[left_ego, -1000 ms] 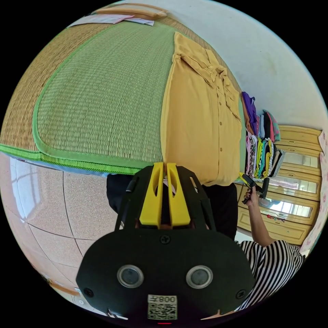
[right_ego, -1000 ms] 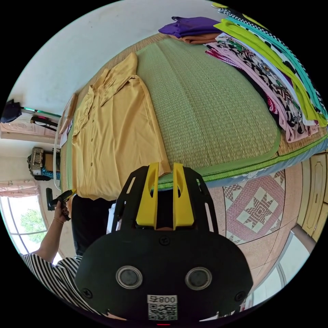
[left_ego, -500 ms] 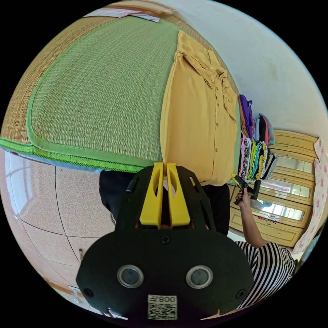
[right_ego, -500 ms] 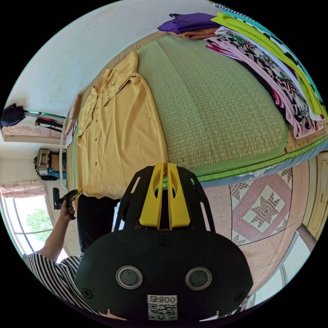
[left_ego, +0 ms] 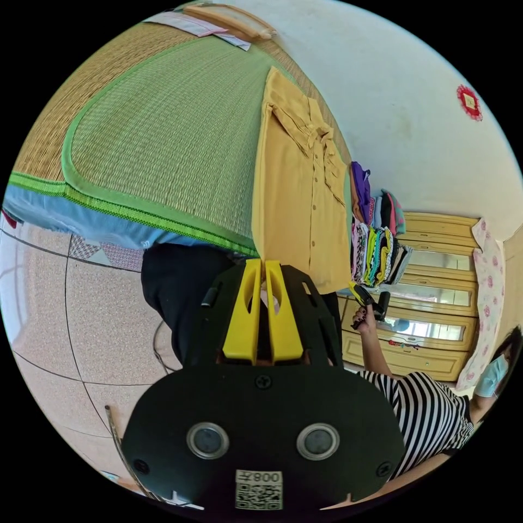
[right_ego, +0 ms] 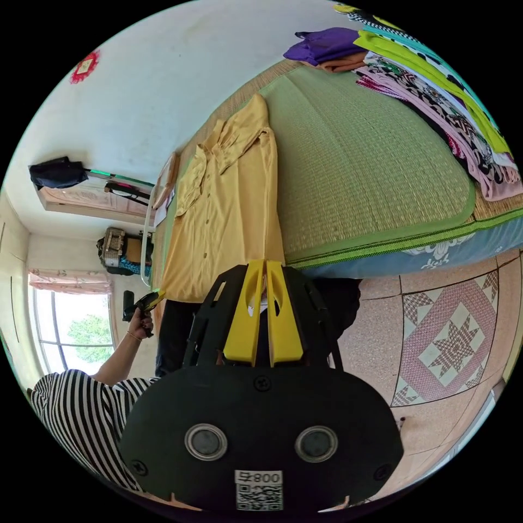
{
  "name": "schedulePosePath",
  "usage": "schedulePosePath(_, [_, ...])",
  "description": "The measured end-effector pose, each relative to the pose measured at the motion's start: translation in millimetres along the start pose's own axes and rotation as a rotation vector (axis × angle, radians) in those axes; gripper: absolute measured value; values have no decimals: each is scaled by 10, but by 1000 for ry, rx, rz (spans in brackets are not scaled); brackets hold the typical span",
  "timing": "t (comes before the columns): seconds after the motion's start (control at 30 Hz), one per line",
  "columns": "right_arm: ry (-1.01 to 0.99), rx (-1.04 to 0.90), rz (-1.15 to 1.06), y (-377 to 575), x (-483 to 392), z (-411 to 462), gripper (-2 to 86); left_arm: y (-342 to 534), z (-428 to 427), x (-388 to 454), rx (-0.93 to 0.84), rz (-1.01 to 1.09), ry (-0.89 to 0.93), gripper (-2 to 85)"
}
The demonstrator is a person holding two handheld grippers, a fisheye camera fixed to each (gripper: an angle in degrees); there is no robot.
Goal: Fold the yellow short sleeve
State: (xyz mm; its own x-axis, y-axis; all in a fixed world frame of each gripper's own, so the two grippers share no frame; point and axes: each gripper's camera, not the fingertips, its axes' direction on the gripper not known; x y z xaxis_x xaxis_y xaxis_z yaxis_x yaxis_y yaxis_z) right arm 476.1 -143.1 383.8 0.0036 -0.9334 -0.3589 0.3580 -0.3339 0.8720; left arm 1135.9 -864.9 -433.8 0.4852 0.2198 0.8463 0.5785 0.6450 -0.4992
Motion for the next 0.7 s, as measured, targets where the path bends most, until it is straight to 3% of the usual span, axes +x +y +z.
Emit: schedulePosePath(0.7, [-213, 17, -169, 1084, 148, -803, 4, 1631, -1151, 30, 98, 124, 218, 9])
